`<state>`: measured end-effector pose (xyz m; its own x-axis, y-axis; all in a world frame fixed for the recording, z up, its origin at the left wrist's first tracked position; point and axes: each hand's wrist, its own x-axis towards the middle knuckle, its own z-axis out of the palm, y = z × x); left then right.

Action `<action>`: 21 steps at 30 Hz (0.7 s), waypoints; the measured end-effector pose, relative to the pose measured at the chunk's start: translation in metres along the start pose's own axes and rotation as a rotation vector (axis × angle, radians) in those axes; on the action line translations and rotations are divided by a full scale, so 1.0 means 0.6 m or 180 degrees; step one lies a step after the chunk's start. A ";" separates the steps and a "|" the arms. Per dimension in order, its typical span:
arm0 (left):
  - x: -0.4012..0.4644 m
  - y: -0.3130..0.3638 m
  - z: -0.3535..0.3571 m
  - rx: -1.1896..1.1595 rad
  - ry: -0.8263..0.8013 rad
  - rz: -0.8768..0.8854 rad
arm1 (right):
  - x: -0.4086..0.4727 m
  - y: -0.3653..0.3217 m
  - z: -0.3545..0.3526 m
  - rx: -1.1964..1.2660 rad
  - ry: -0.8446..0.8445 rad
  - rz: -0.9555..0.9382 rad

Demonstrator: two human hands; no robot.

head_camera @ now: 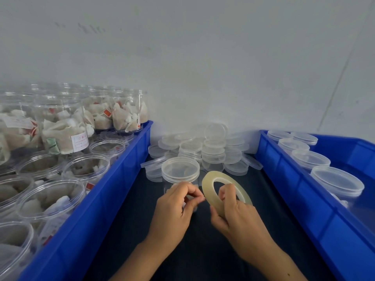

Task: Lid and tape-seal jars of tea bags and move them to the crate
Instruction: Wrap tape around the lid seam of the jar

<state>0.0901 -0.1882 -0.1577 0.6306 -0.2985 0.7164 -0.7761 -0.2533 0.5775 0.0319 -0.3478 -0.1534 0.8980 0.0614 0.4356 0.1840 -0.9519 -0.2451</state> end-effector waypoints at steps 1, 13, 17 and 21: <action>0.001 0.000 -0.002 0.0004 -0.0032 -0.0021 | 0.001 0.002 0.000 -0.0050 -0.0014 0.0017; 0.004 0.000 -0.002 -0.0304 -0.0147 -0.0301 | 0.000 0.010 -0.003 -0.0006 -0.0041 0.0032; 0.001 0.002 0.000 -0.0494 -0.0327 -0.0544 | -0.001 0.009 -0.006 0.0024 0.0000 0.0005; 0.001 0.004 -0.001 -0.0720 -0.0399 -0.0812 | 0.000 0.008 -0.006 -0.0040 -0.0027 -0.0012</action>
<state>0.0885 -0.1884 -0.1554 0.7895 -0.3661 0.4926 -0.5671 -0.1284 0.8136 0.0317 -0.3536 -0.1516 0.9007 0.0675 0.4291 0.1824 -0.9553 -0.2326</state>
